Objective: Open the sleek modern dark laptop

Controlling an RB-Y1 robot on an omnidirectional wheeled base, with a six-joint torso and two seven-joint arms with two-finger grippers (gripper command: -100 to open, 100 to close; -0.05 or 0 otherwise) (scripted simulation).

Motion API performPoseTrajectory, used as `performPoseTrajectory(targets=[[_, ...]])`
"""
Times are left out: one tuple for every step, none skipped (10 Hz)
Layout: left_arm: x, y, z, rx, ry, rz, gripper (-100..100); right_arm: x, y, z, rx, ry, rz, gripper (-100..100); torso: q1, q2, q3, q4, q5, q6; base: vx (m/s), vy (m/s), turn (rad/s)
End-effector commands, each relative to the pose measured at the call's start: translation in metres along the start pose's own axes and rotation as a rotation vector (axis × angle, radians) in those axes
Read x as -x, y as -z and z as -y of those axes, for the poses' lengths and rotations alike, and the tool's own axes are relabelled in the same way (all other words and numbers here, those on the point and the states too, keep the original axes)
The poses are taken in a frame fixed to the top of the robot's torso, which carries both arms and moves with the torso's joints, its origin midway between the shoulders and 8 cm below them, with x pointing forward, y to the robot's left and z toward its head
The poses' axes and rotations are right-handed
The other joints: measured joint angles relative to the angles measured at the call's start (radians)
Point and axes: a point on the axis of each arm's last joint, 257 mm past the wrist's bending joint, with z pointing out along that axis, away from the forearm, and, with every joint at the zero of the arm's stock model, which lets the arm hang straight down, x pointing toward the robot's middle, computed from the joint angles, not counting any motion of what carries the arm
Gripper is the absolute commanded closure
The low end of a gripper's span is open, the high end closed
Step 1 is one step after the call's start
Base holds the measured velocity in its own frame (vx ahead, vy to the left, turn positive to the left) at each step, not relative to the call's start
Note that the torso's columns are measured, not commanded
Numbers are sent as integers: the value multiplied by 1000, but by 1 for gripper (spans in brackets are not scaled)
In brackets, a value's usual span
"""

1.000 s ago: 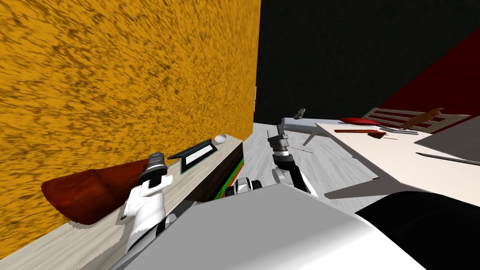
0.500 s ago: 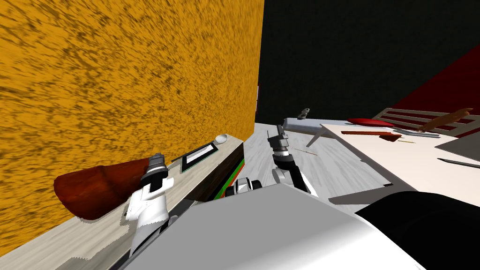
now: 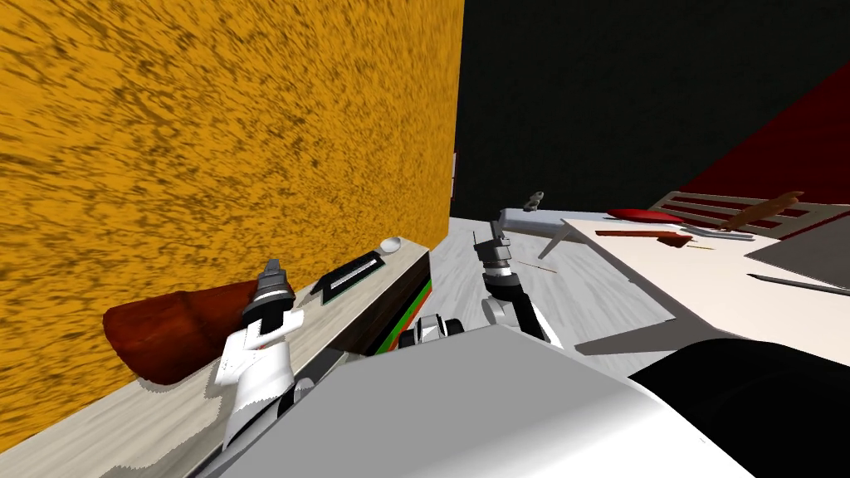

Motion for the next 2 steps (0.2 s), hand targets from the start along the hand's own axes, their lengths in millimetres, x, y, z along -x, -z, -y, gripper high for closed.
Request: performPoseTrajectory(targets=[[13, -17, 10, 8, -5, 12, -100, 0, 0, 0, 0, 0, 0, 0, 0, -1, -1, 0, 0, 0, -53, -16, -67], [16, -21, 13, 10, -6, 16, -100, 0, 0, 0, 0, 0, 0, 0, 0, -1, -1, 0, 0, 0, -61, -12, -55]])
